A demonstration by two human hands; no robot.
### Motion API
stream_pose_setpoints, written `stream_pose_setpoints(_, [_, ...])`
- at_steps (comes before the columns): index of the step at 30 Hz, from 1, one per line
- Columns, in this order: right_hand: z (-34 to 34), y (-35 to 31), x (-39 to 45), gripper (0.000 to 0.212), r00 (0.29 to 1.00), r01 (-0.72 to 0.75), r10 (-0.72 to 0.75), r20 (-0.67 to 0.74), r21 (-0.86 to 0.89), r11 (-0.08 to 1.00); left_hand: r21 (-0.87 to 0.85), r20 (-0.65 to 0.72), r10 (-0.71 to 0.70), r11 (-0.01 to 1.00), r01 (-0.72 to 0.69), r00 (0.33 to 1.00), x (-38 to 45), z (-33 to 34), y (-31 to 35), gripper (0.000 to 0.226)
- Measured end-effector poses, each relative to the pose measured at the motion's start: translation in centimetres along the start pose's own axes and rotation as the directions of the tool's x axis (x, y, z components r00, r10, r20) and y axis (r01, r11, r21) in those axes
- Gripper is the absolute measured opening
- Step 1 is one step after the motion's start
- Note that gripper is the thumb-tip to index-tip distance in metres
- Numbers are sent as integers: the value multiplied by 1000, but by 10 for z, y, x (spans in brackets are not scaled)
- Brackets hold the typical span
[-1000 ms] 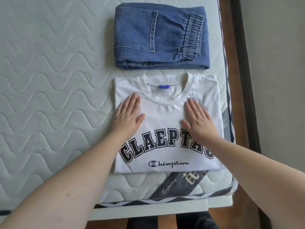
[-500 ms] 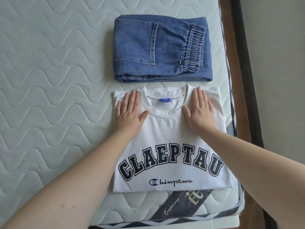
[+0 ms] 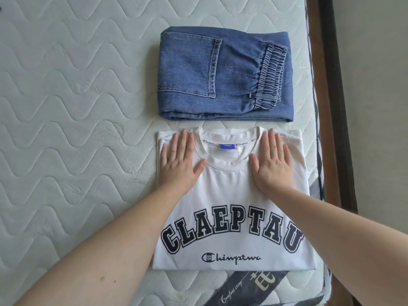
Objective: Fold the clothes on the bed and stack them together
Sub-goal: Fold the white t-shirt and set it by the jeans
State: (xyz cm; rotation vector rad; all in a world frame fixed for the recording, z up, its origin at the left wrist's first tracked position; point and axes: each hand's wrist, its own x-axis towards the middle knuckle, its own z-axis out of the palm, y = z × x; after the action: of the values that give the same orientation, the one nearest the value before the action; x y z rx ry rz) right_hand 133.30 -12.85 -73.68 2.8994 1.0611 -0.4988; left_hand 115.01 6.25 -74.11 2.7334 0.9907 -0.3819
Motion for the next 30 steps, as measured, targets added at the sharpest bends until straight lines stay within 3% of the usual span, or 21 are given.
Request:
stream_pose_setpoints(7, [-2, 1, 4, 70, 999, 27, -27, 46, 3, 1000, -13, 89, 13, 1000, -12, 996, 8, 0, -3, 77])
stream_pose_setpoints(13, [-27, 4, 8, 74, 982, 51, -66, 174, 91, 995, 4, 178, -26, 1000, 26, 984, 8, -17, 2, 76])
stream_pose_setpoints(16, [-37, 9, -29, 72, 995, 60, -70, 76, 123, 991, 3, 109, -2, 1000, 1, 994, -21, -23, 13, 72])
stream_pose_setpoints(19, [-34, 20, -89, 66, 977, 64, -92, 190, 151, 986, -66, 178, -3, 998, 15, 984, -80, -15, 26, 72])
stream_pose_setpoints(25, [-31, 42, -220, 67, 808, 152, -163, 566, 67, 986, -49, 512, -39, 996, 75, 858, -243, 4, 43, 72])
stream_pose_setpoints(28, [-48, 44, -262, 61, 733, 179, -179, 656, 68, 981, -9, 648, -2, 1000, 10, 762, -304, -5, 52, 68])
stream_pose_setpoints(30, [-67, 43, -280, 63, 741, 149, -160, 652, 73, 986, 24, 667, 25, 998, -56, 745, -328, -23, 59, 67])
